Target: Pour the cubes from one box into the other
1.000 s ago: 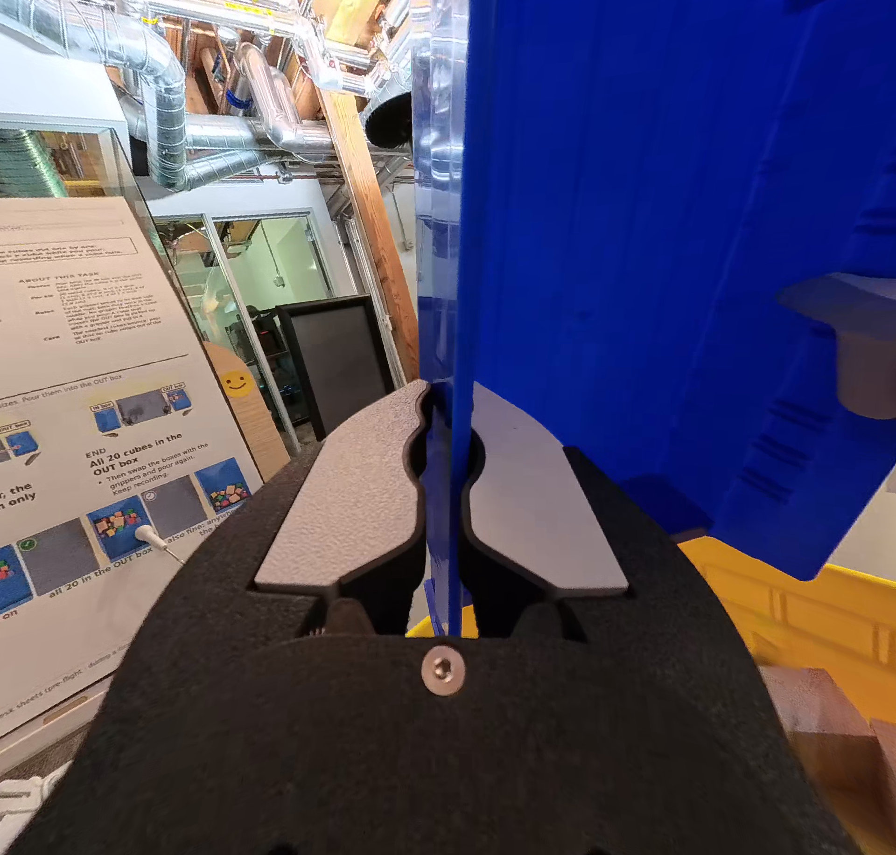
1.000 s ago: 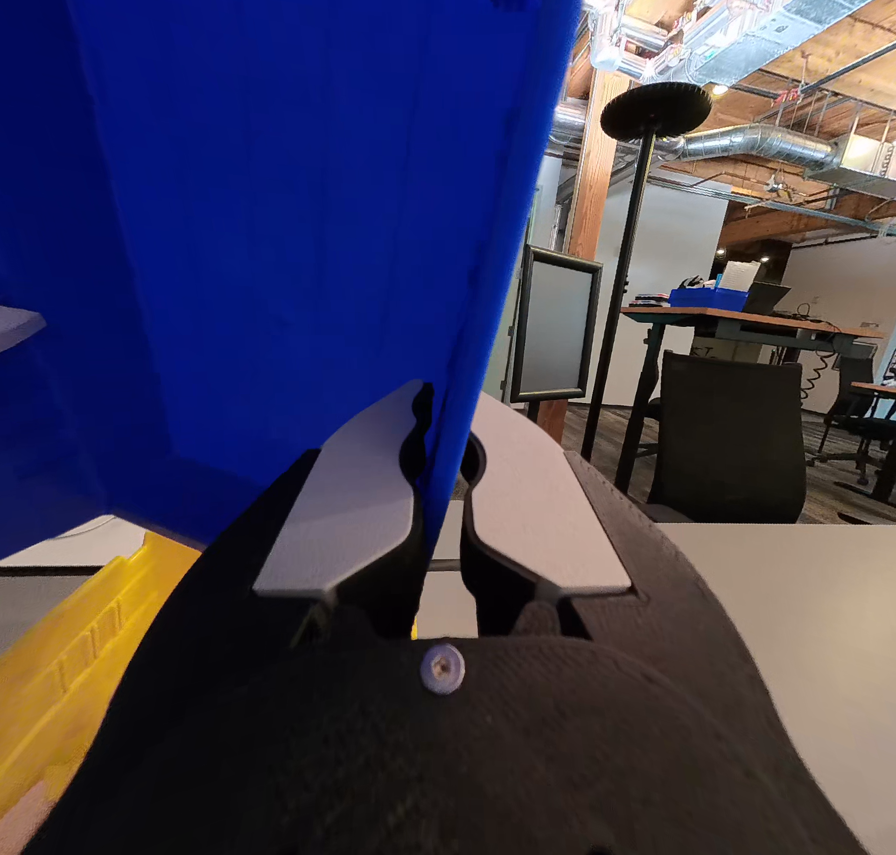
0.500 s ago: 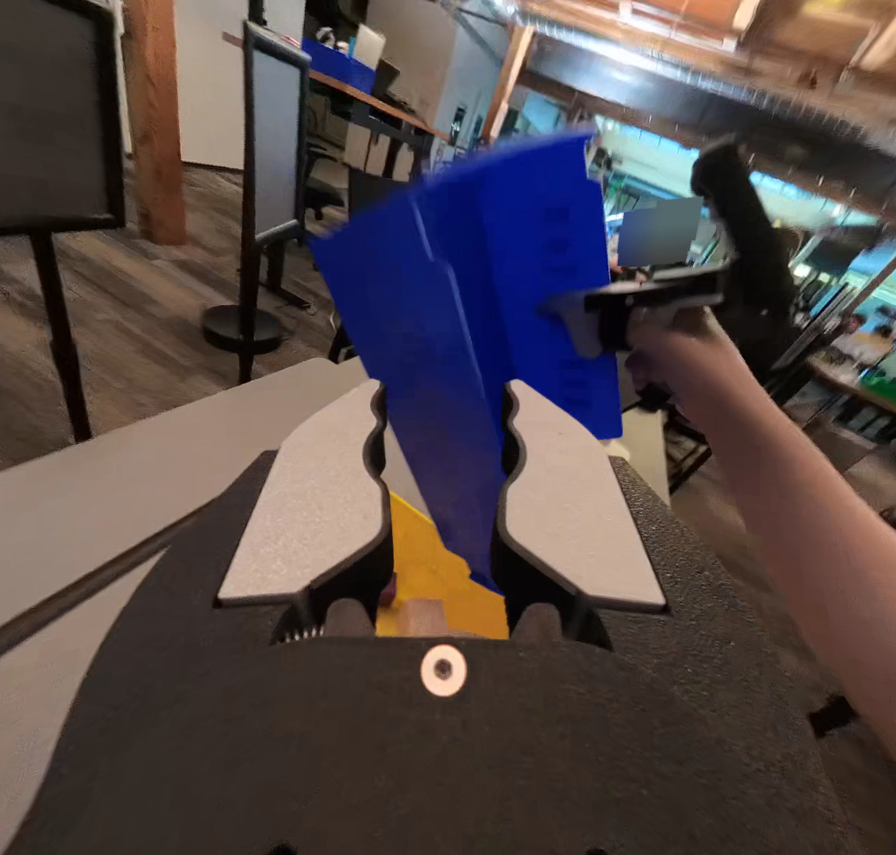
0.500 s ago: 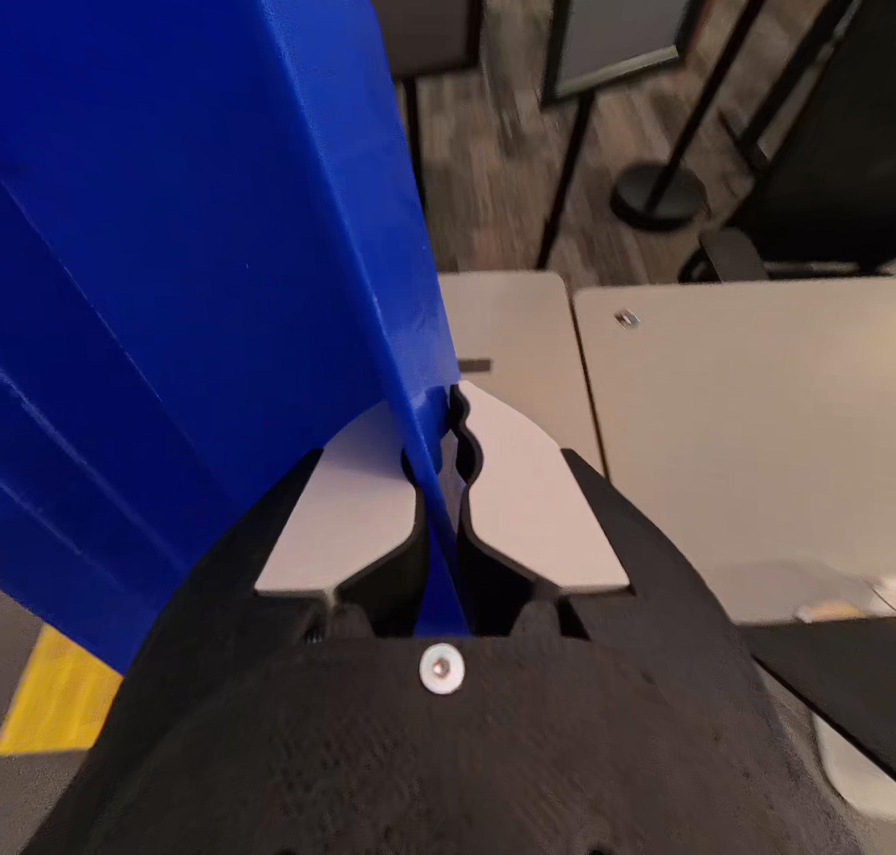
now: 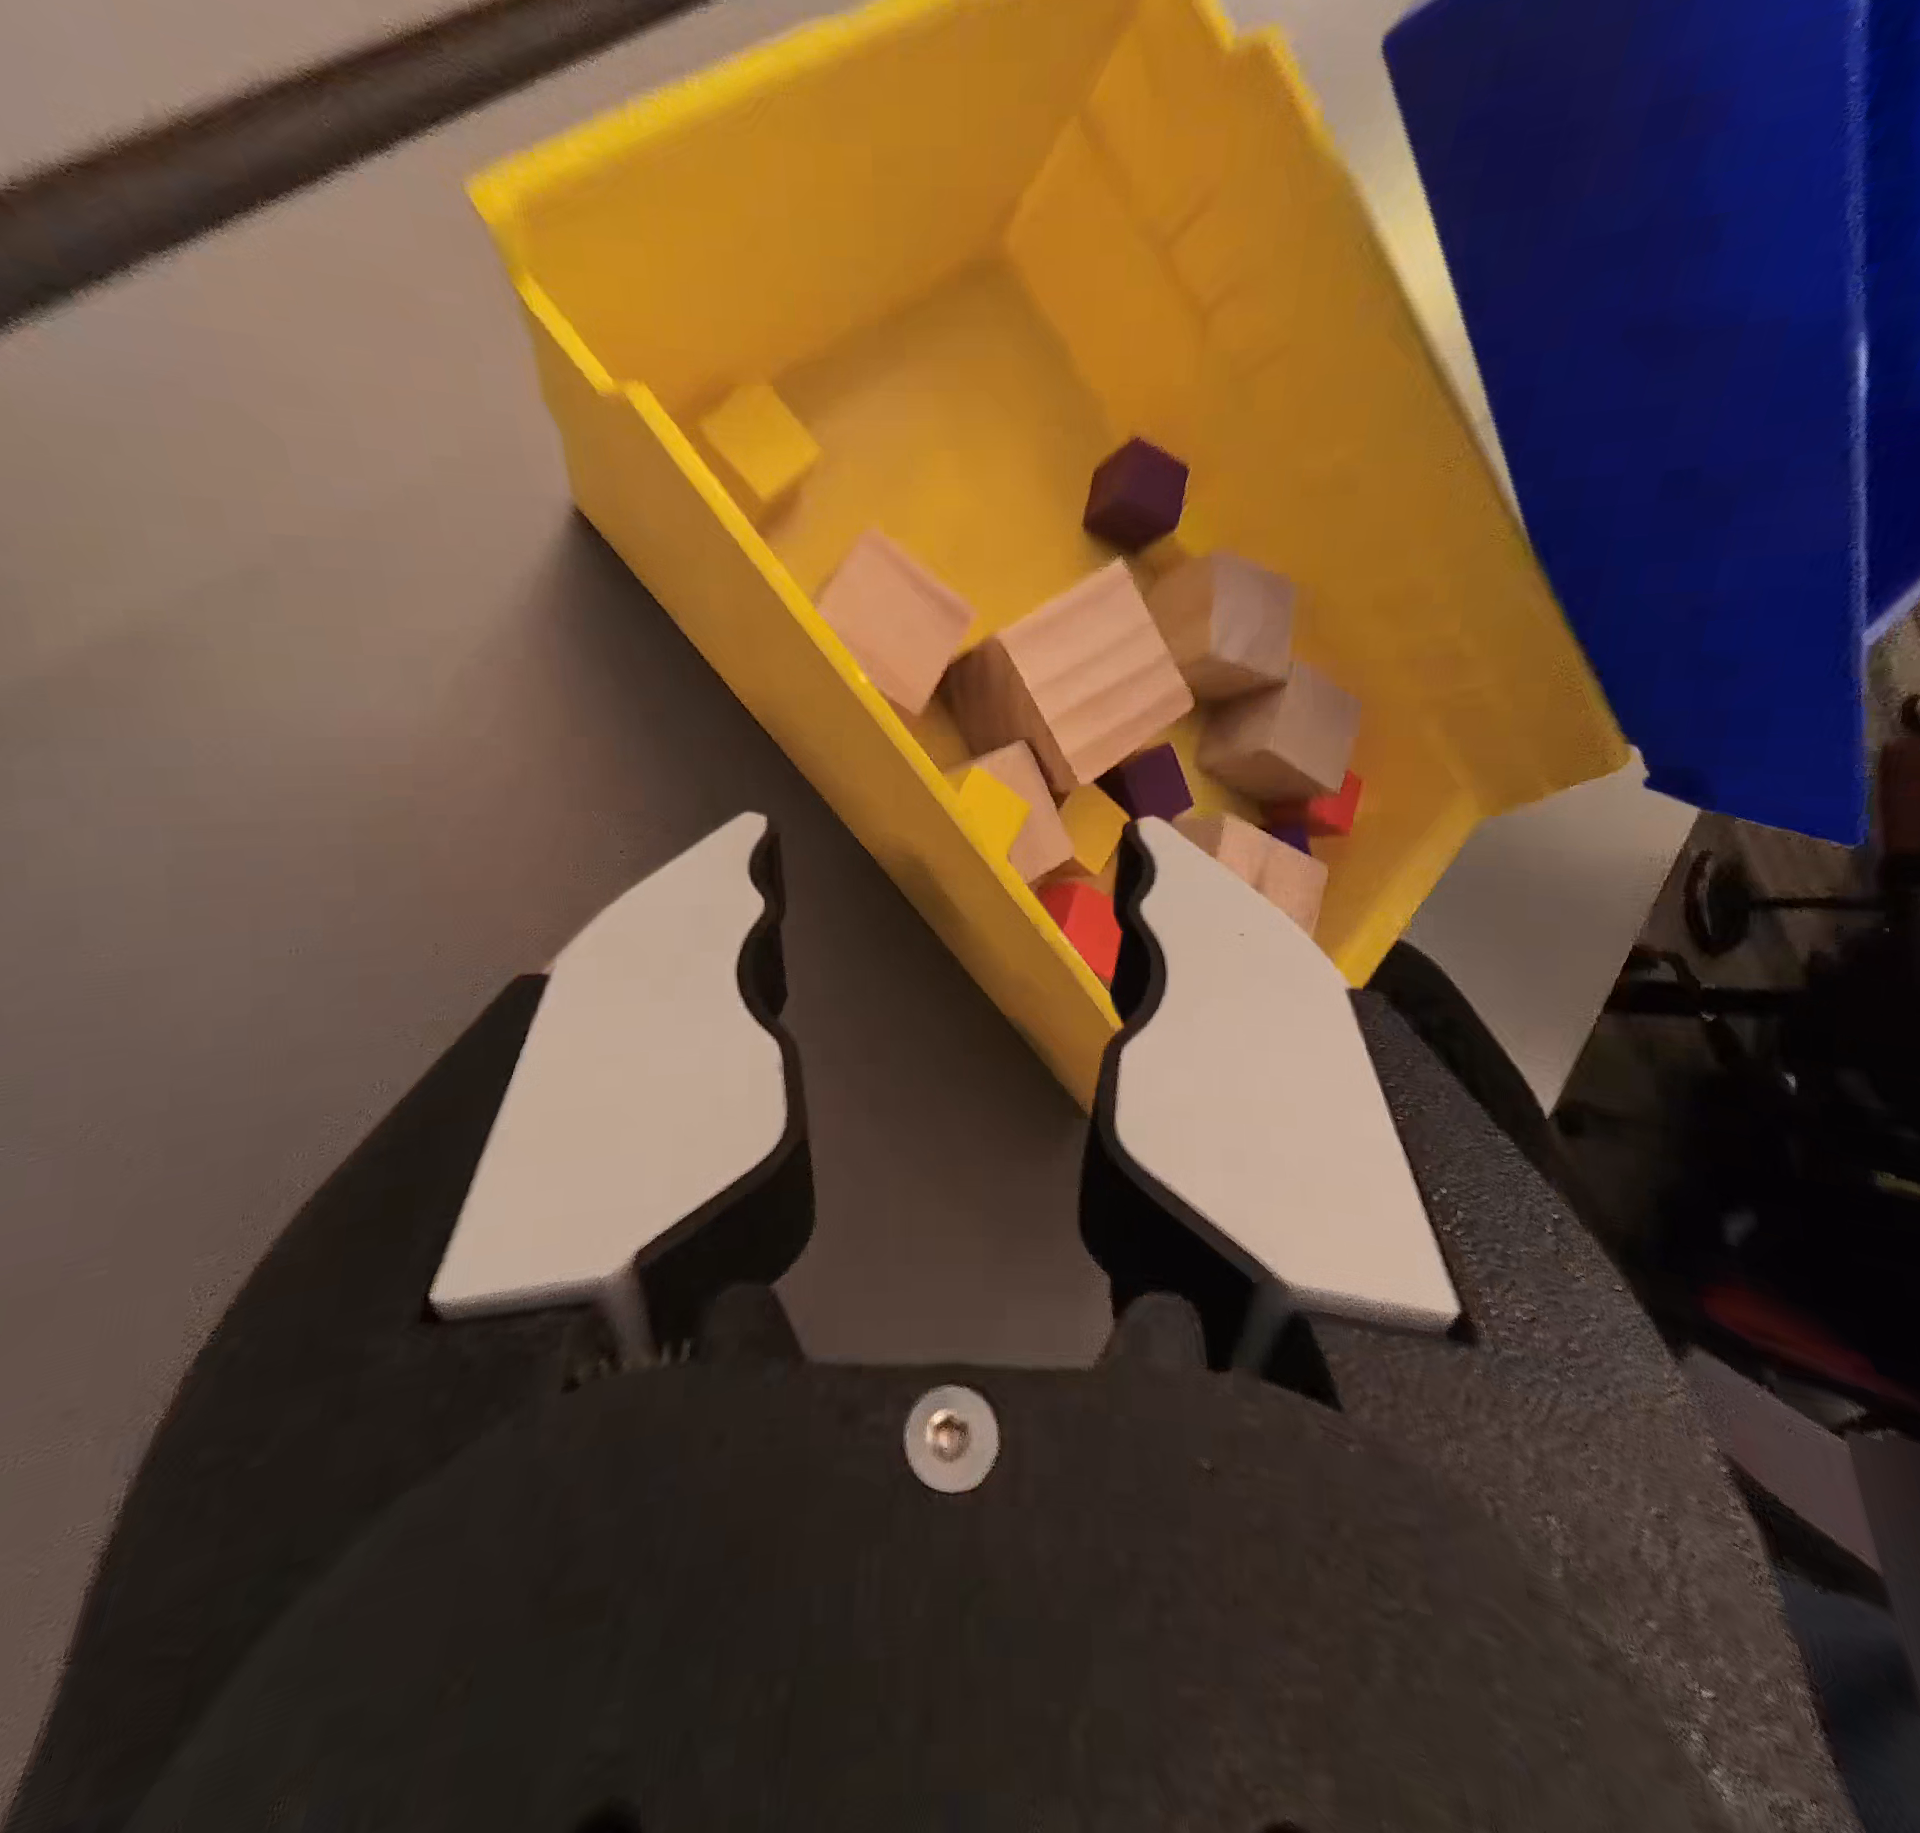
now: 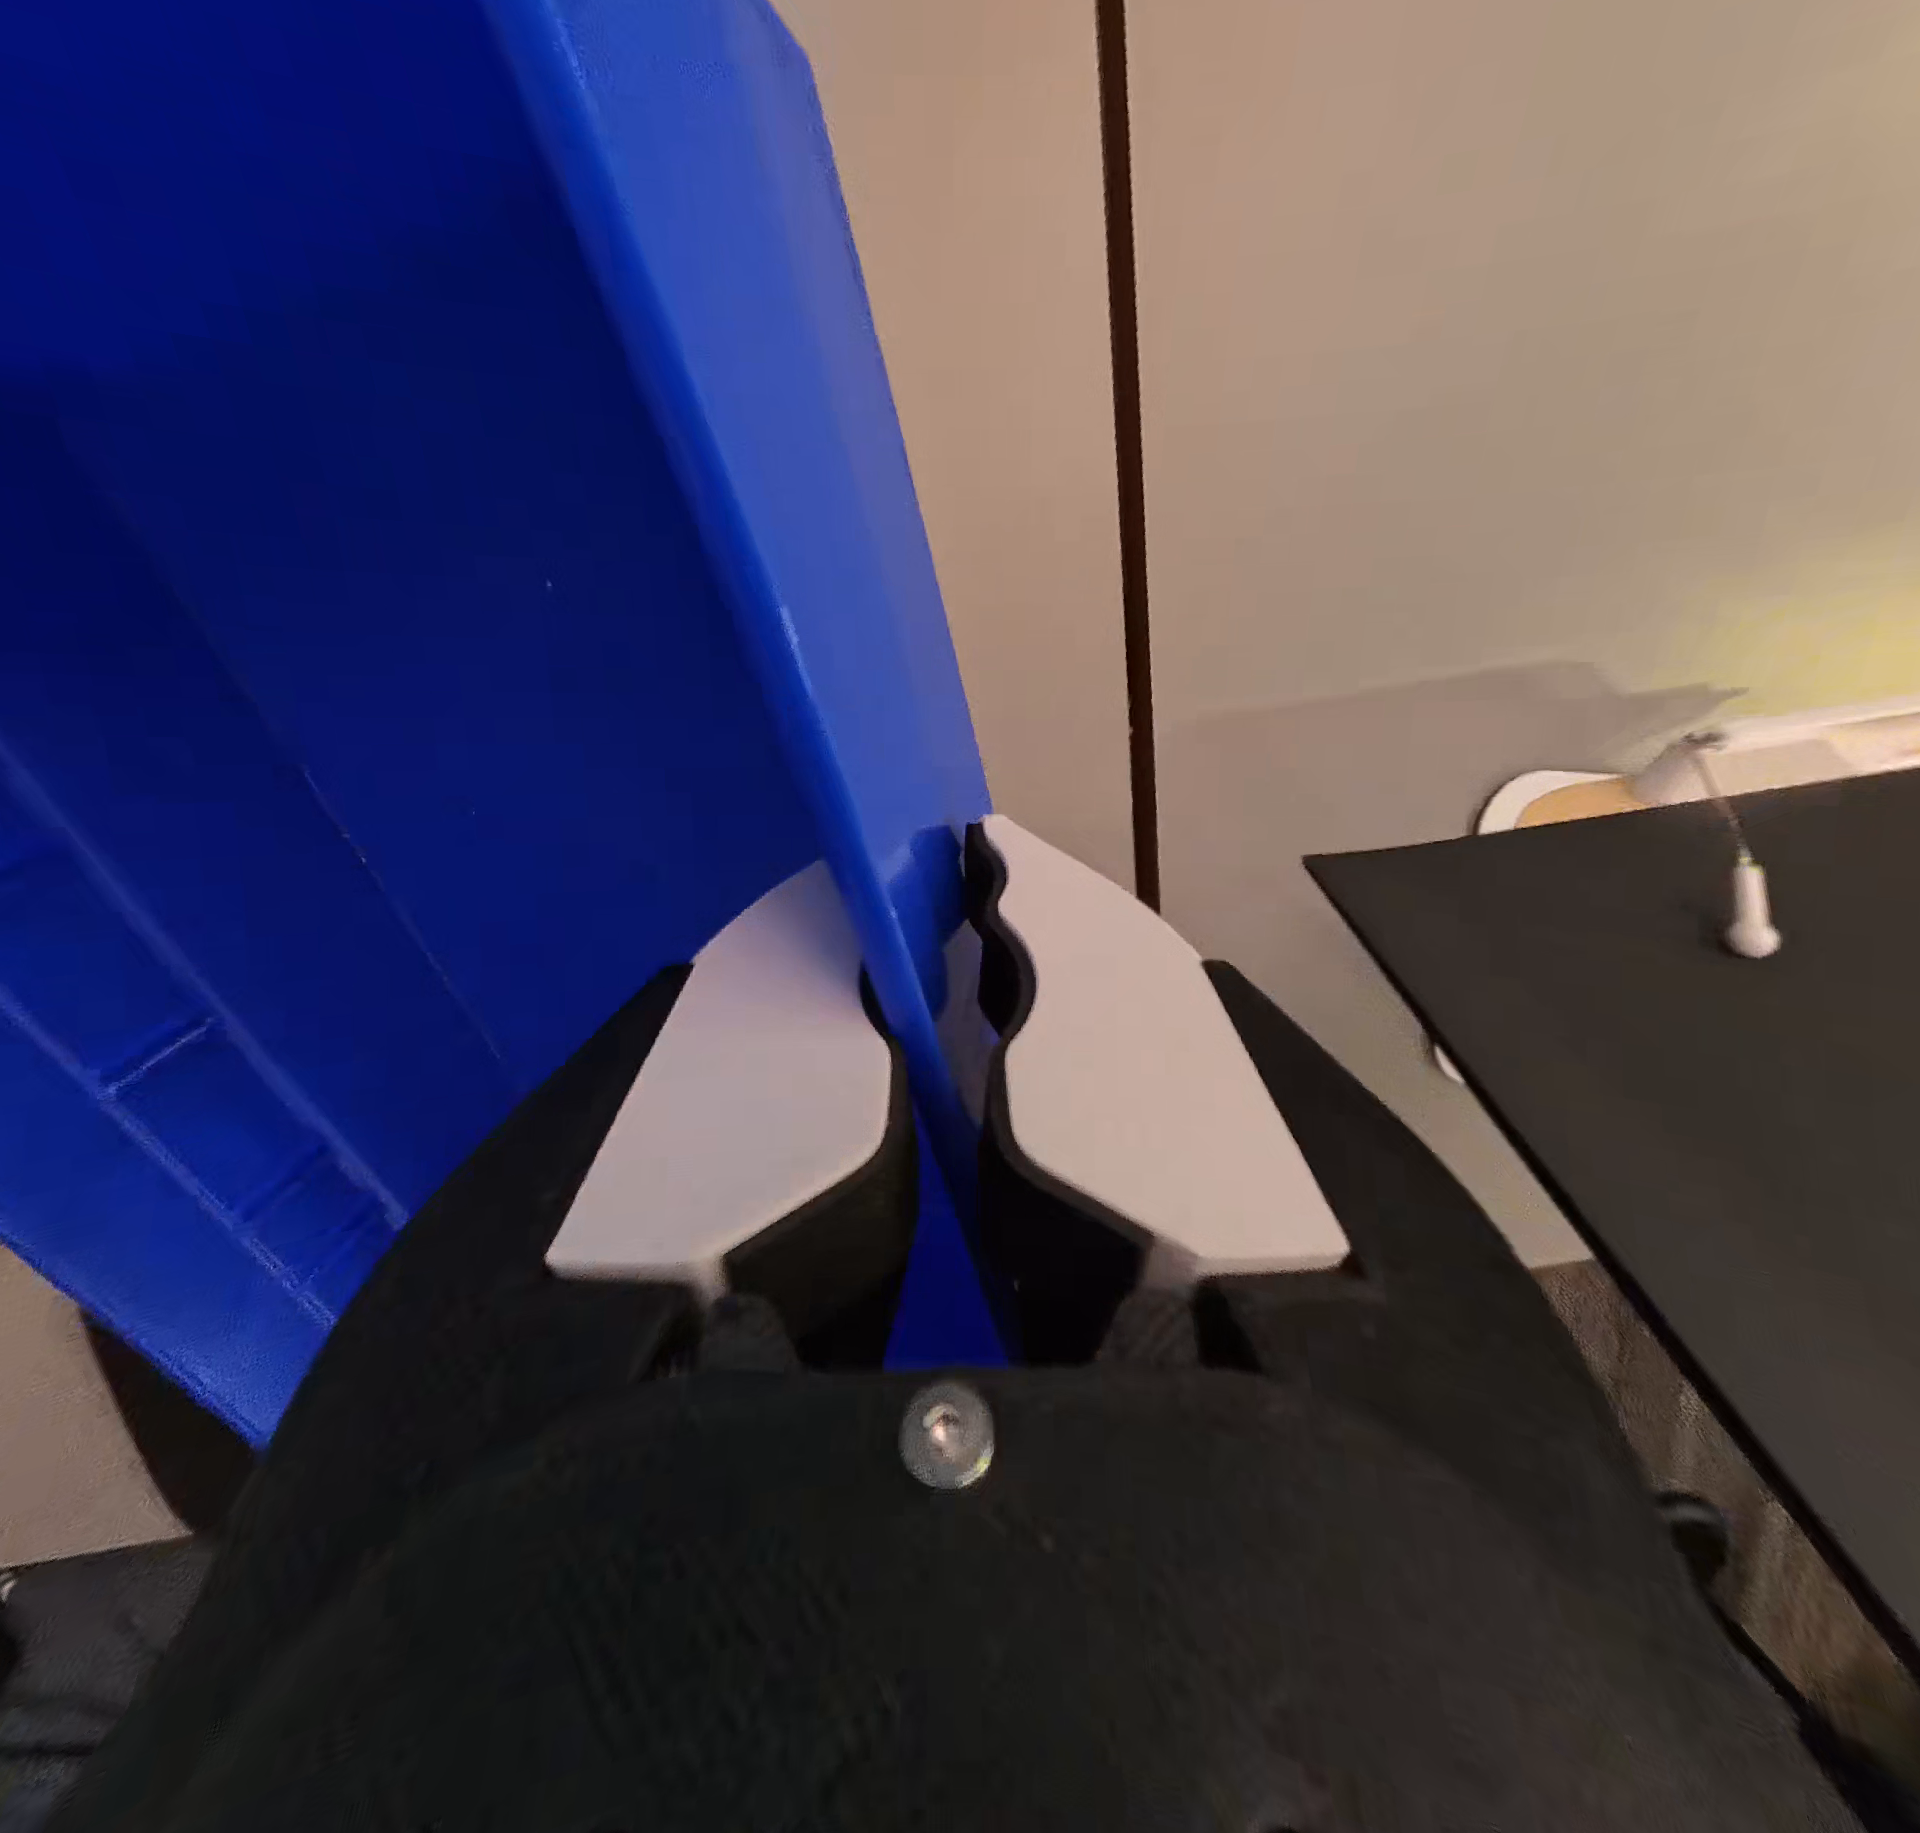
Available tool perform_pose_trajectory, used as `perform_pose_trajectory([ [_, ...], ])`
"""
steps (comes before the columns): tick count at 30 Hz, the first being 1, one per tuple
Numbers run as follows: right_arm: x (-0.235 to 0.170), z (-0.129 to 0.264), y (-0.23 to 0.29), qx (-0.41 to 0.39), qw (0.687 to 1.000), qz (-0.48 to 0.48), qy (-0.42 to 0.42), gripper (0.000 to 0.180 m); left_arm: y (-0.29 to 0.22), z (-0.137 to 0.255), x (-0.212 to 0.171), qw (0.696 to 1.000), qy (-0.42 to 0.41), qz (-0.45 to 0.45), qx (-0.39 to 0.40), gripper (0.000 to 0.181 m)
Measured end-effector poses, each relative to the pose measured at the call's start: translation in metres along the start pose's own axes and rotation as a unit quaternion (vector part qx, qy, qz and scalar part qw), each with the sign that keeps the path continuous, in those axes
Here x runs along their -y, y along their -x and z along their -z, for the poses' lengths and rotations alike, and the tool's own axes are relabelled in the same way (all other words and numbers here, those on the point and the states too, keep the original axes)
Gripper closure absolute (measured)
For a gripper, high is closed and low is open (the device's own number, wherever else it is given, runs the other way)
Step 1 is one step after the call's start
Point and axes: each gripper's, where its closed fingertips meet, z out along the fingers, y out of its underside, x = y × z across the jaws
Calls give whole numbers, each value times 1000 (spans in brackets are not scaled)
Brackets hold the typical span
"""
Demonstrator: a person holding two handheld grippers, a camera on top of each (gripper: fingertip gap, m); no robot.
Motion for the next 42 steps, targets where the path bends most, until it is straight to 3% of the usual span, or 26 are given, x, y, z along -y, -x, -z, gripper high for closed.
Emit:
perform_pose_trajectory([
  [6,-25,-52,0,11,998,-1,60,174,4,-31,-24,994,97,-3,43,123],
  [10,-32,-69,0,25,997,-15,70,174,-5,-51,-38,985,169,28,23,125],
  [16,-54,-96,3,61,993,-33,96,174,-8,-46,-42,976,217,21,8,152],
  [17,-58,-102,5,71,991,-45,103,174,-5,-41,-41,977,211,15,5,162],
  [21,-72,-123,18,100,984,-57,136,174,16,-21,-51,975,220,13,21,164],
  [30,-51,-135,98,153,978,-47,133,174,114,55,-79,961,239,19,140,173],
  [42,-32,-132,189,151,977,-49,141,172,238,182,-152,967,129,144,164,176],
])
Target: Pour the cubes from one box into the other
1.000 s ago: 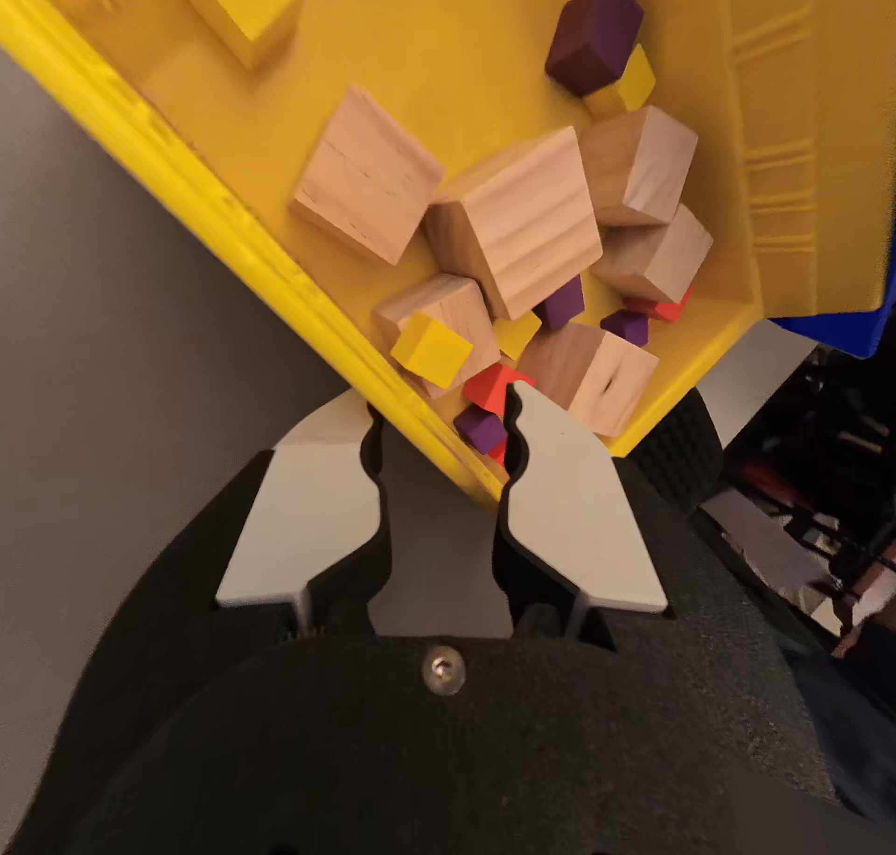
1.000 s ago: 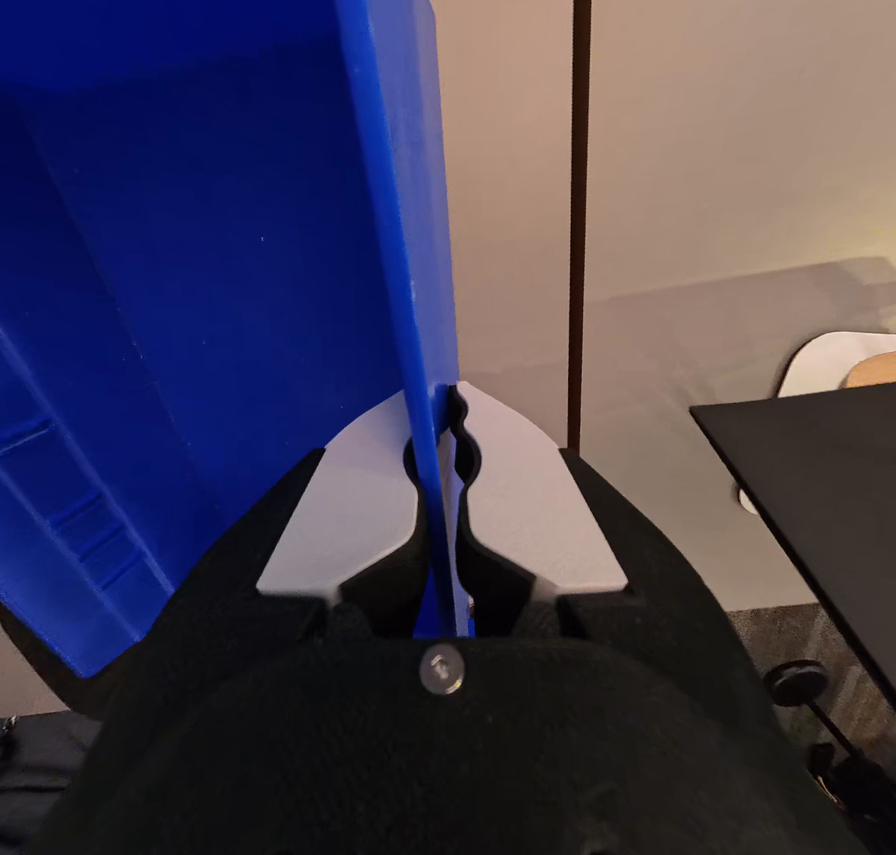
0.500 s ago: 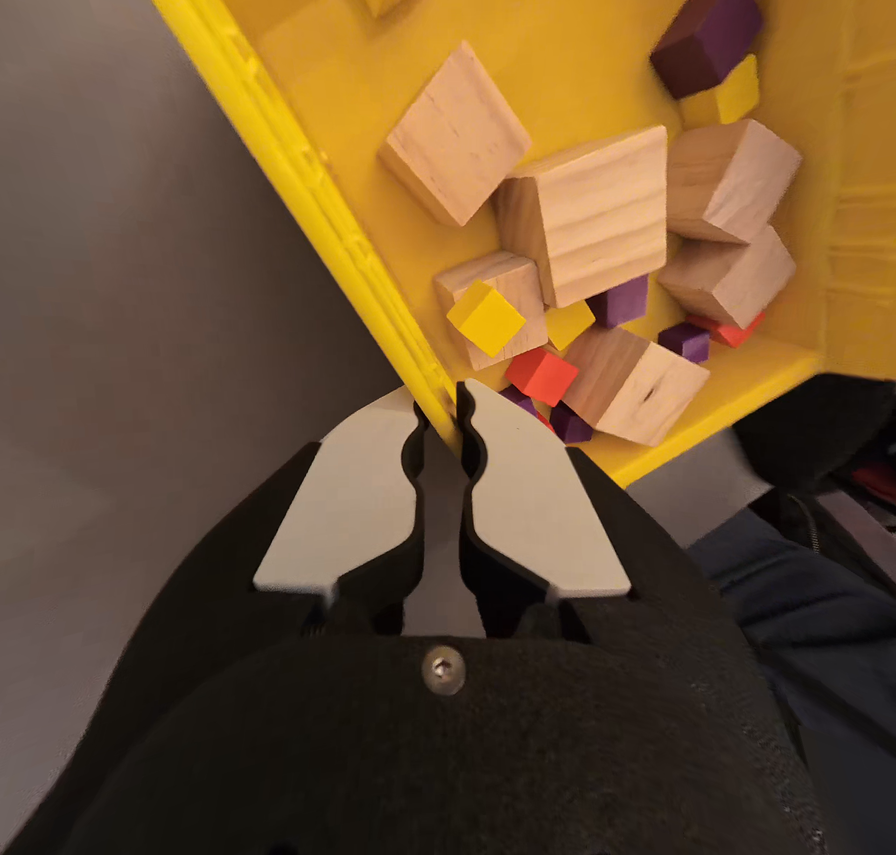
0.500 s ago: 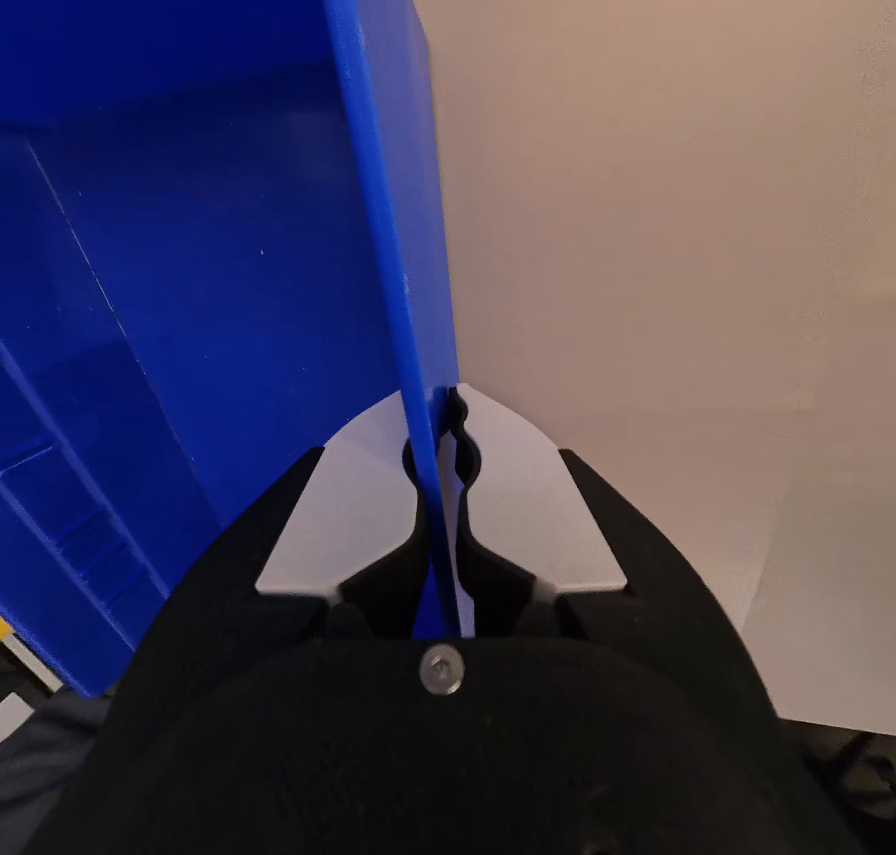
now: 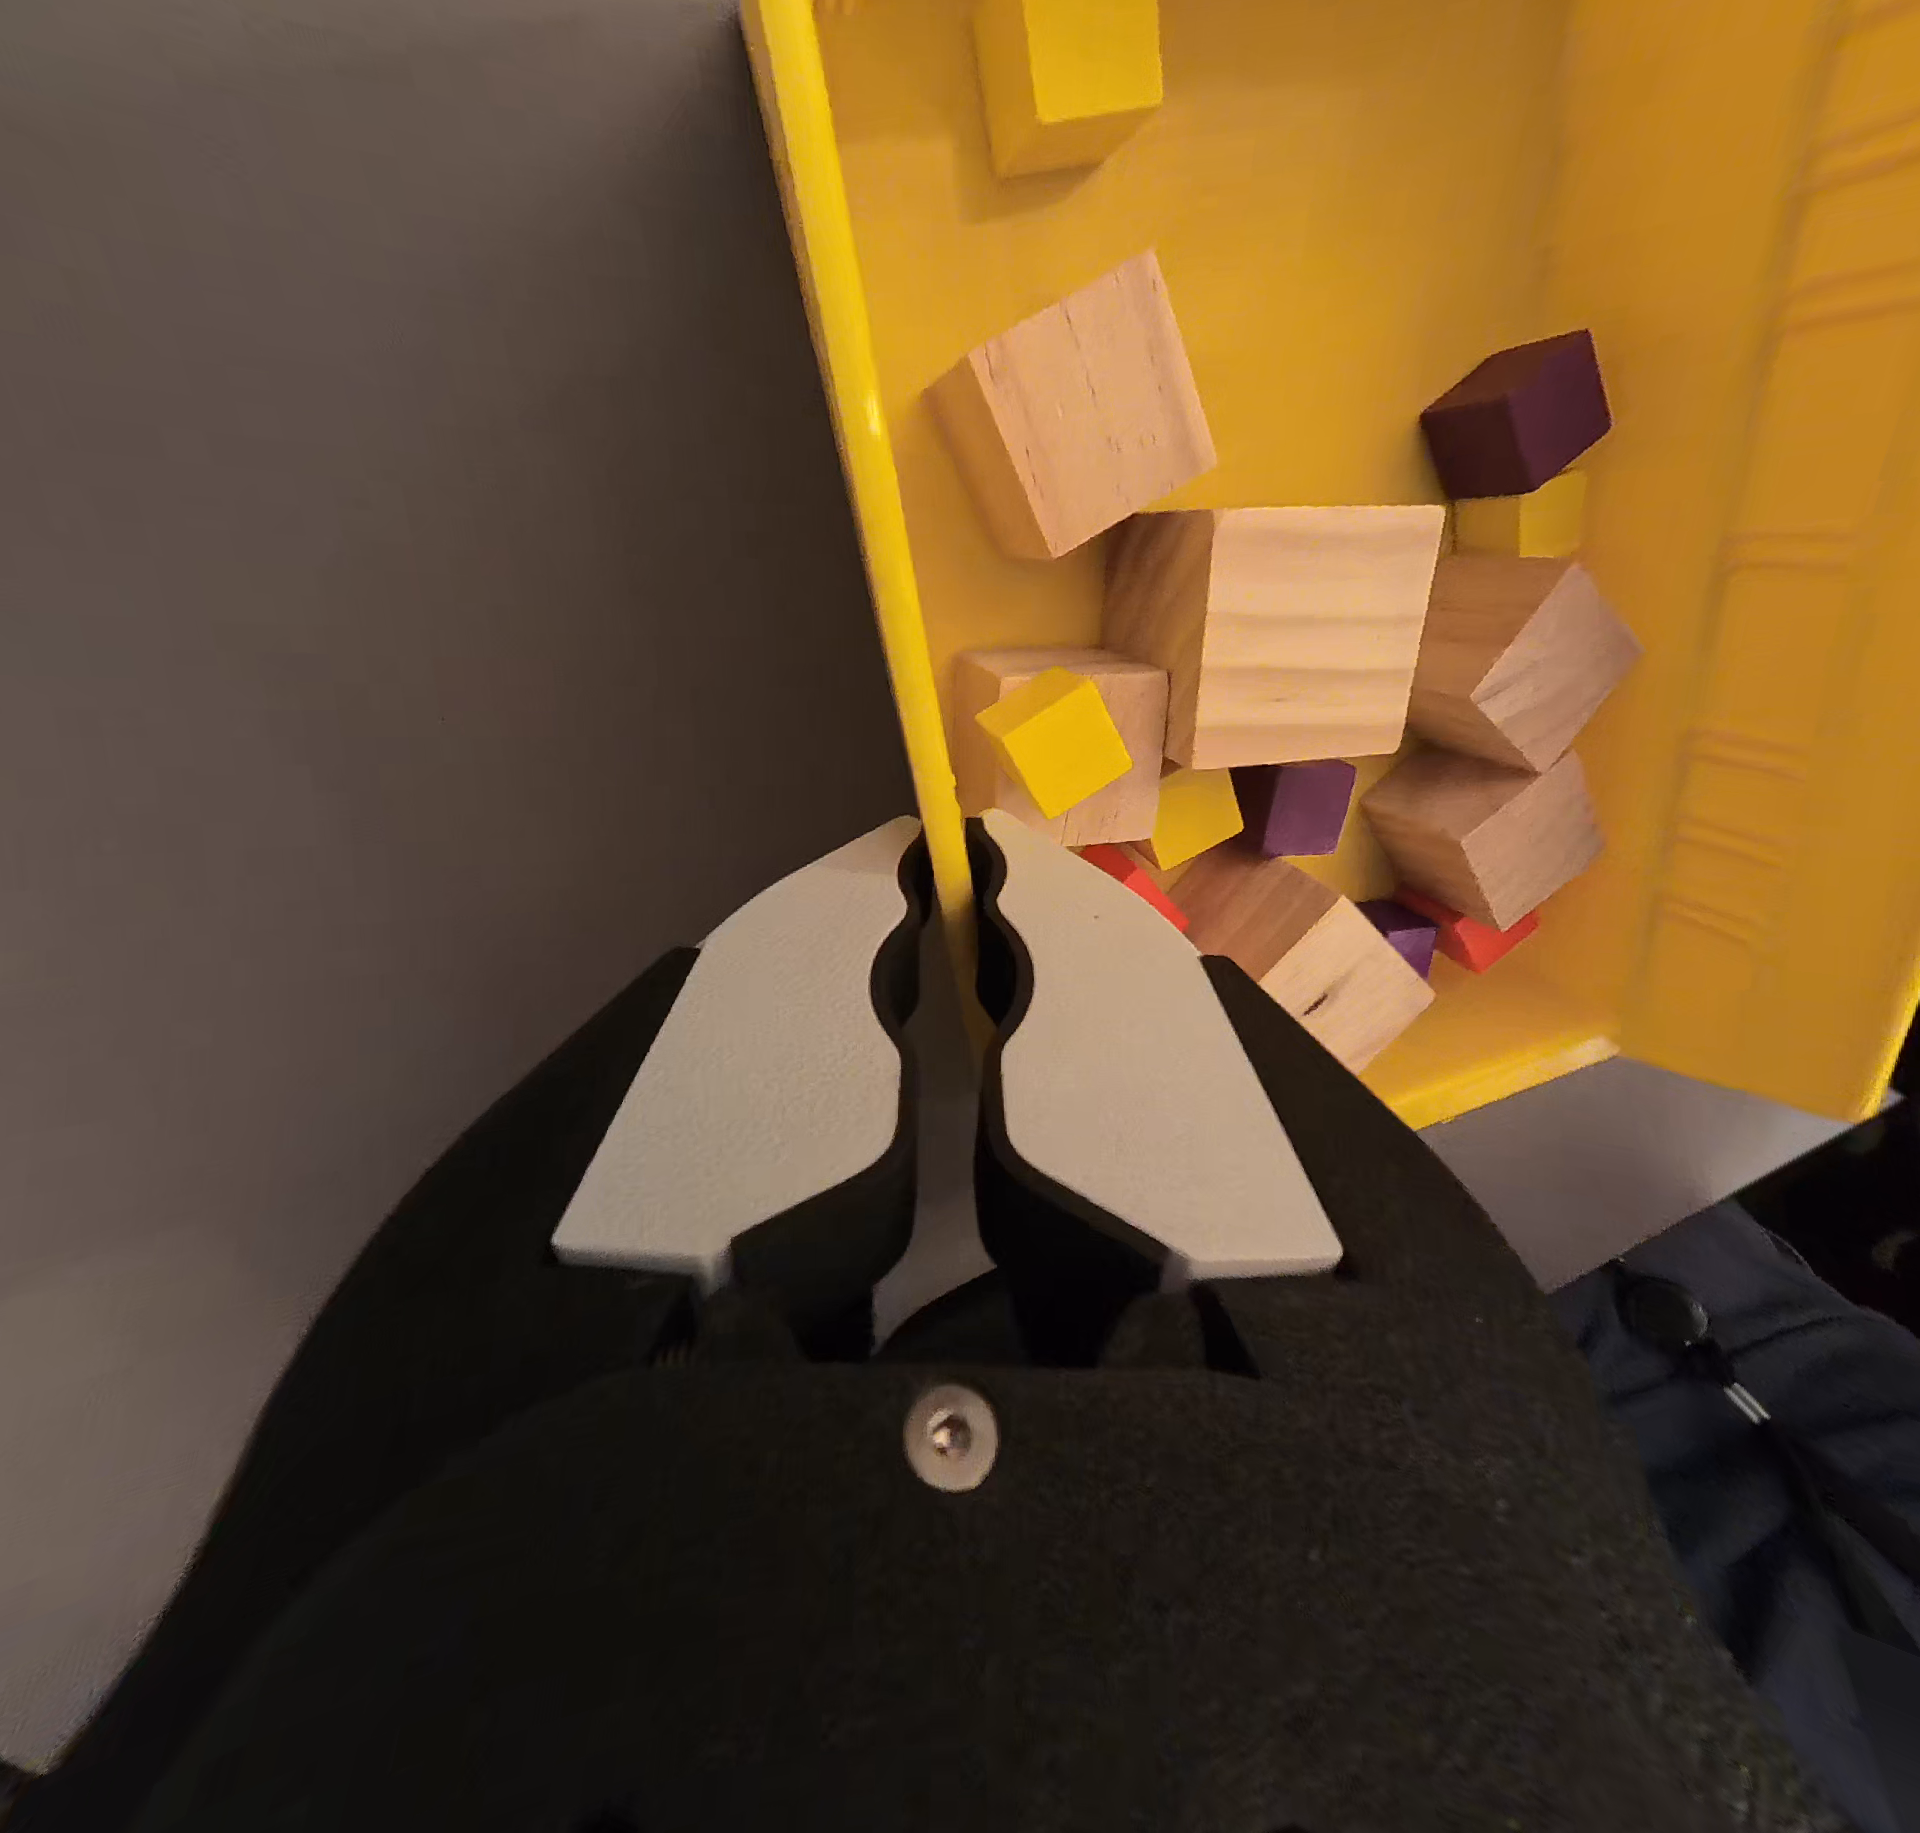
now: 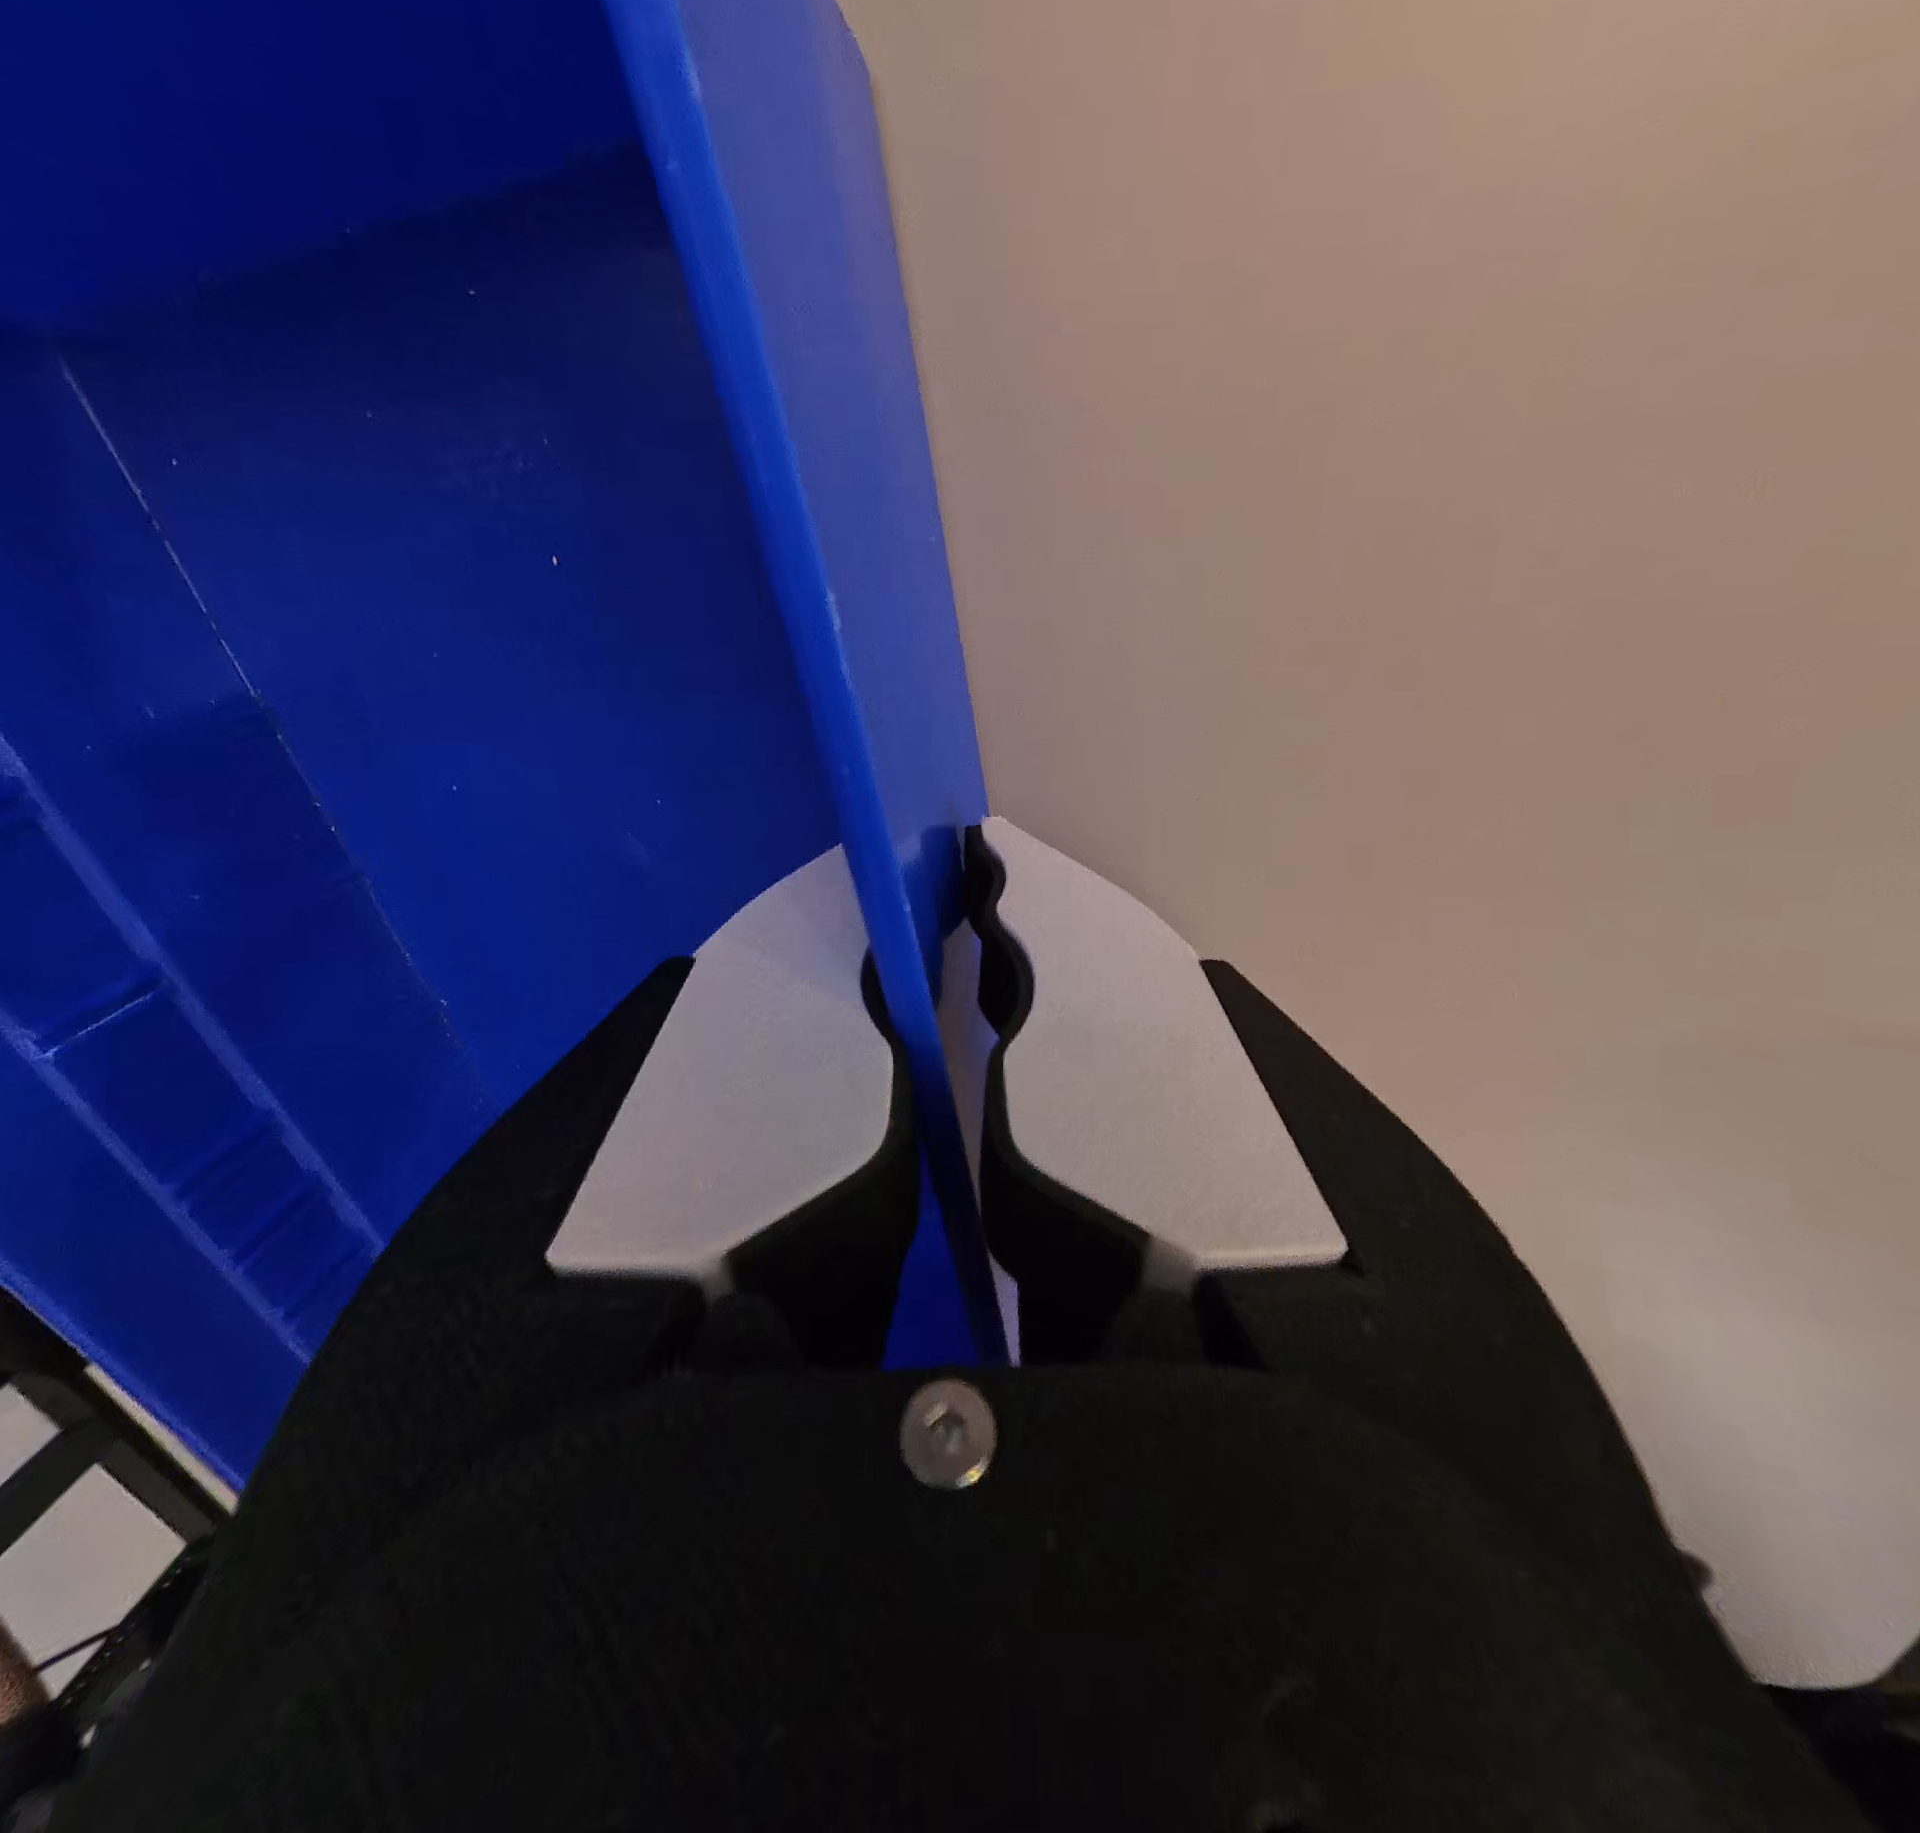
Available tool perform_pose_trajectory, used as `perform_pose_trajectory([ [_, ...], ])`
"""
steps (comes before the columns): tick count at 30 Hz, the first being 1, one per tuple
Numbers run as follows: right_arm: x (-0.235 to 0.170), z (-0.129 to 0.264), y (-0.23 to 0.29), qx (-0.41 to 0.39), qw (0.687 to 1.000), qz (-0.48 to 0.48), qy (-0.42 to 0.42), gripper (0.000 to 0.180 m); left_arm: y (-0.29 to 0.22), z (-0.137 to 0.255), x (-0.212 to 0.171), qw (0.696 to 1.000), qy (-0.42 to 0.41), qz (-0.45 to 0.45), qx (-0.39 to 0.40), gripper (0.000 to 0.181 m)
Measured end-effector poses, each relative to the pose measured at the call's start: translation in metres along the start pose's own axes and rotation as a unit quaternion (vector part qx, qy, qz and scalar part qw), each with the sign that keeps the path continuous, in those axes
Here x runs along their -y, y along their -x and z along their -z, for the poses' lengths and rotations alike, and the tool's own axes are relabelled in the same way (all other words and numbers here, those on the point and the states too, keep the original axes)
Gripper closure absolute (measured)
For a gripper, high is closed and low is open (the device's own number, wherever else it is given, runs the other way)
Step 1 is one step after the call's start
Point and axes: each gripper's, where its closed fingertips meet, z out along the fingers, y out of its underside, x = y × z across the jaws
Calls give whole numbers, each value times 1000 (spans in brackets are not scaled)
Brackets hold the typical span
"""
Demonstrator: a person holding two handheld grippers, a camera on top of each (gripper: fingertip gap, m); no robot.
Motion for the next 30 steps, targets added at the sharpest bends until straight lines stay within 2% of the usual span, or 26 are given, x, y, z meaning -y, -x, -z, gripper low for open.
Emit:
perform_pose_trajectory([
  [7,-4,-7,30,-14,1000,-6,8,174,50,19,-27,998,-38,46,-8,174],
  [14,-12,-12,33,-31,999,41,15,171,52,20,-25,991,-105,56,-62,167],
  [17,-1,6,33,-49,996,58,-52,170,51,20,-26,987,-114,64,-89,164],
  [21,15,73,50,-108,972,81,-192,164,51,21,-31,990,-105,57,-78,165],
  [23,25,111,98,-90,942,124,-300,157,51,22,-36,991,-91,60,-72,166],
  [26,16,138,225,70,884,234,-400,152,49,27,-40,991,-86,67,-70,169],
  [28,2,130,296,150,861,274,-401,134,48,31,-43,992,-87,66,-64,169],
  [30,-8,100,348,175,867,304,-352,126,47,35,-48,994,-85,59,-47,170],
])
